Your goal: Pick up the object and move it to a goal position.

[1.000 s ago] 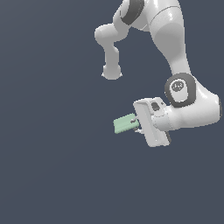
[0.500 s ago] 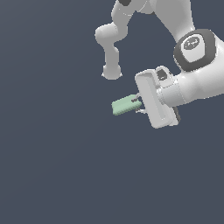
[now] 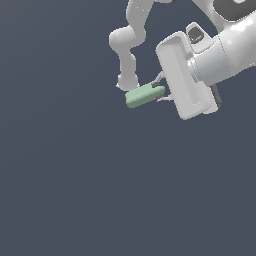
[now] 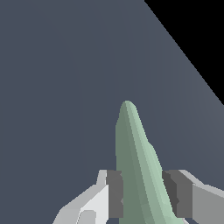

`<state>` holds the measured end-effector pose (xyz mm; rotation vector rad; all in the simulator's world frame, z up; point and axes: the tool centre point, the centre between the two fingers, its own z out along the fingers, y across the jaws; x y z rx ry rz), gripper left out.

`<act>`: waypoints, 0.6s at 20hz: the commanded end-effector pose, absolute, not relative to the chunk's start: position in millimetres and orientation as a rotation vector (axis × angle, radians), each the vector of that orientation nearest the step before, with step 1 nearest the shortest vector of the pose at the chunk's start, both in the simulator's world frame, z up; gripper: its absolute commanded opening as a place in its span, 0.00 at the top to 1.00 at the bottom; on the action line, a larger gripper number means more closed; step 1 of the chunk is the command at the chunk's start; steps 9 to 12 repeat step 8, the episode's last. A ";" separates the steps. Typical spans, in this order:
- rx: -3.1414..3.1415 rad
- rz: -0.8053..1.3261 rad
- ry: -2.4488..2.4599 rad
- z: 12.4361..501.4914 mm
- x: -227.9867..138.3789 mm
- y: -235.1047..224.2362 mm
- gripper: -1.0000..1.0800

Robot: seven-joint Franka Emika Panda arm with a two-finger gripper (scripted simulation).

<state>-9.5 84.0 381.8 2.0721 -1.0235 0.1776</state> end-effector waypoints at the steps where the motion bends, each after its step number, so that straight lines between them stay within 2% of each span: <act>1: 2.073 0.175 -1.024 400.2 -12.8 82.0 1.00; 12: 2.073 0.174 -1.025 419.2 -14.7 80.0 1.00</act>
